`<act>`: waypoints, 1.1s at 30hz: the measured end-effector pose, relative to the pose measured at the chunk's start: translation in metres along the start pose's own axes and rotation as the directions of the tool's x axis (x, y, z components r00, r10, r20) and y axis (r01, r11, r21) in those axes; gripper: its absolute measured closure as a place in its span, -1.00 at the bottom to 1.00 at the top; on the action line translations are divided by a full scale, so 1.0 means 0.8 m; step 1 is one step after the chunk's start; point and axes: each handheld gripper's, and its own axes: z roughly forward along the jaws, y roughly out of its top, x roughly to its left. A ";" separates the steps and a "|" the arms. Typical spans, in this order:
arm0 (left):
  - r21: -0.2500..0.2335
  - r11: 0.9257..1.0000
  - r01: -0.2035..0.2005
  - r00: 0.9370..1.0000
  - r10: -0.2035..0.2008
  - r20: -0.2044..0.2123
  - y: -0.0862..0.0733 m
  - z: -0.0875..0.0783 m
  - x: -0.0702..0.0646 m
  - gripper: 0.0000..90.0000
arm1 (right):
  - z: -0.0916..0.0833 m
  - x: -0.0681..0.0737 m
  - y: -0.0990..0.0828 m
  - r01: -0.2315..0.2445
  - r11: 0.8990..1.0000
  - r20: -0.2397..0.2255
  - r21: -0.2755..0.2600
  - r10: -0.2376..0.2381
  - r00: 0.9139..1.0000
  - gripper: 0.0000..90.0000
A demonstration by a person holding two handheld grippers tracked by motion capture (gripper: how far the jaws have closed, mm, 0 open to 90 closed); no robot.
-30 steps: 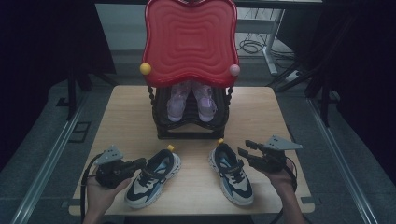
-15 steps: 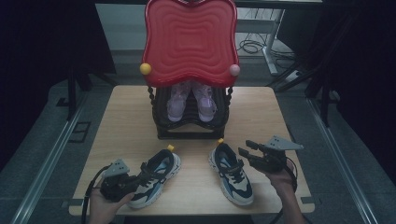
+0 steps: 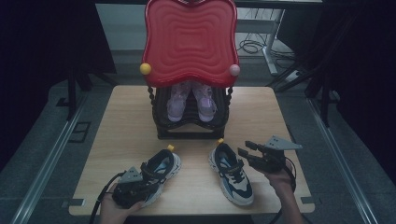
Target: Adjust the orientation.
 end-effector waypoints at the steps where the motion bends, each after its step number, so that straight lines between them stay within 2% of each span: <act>1: 0.003 1.000 -0.001 1.000 0.001 0.003 -0.001 0.001 0.000 1.00 | 0.000 0.000 0.000 -0.002 1.000 0.000 -0.001 0.002 1.000 0.17; 6: 0.028 1.000 -0.010 1.000 0.011 -0.012 -0.006 0.002 -0.005 1.00 | 0.001 -0.001 -0.001 -0.006 1.000 -0.002 0.001 0.006 1.000 0.17; 11: 0.039 0.999 -0.002 1.000 0.003 -0.011 -0.012 0.002 -0.004 1.00 | 0.001 0.000 -0.001 -0.004 1.000 -0.004 0.001 0.004 1.000 0.17; 13: 0.045 0.999 -0.006 1.000 0.007 -0.028 -0.013 0.002 -0.003 1.00 | 0.002 0.000 -0.001 -0.005 1.000 -0.003 0.000 0.005 1.000 0.17; 20: 0.035 0.999 0.033 0.996 -0.030 -0.078 -0.020 -0.012 0.013 1.00 | 0.001 -0.002 -0.003 -0.013 1.000 -0.002 -0.001 0.013 1.000 0.17; 33: 0.018 0.997 0.073 0.993 -0.071 -0.094 -0.024 -0.023 0.036 1.00 | 0.002 -0.004 -0.004 -0.016 1.000 0.002 0.003 0.016 1.000 0.17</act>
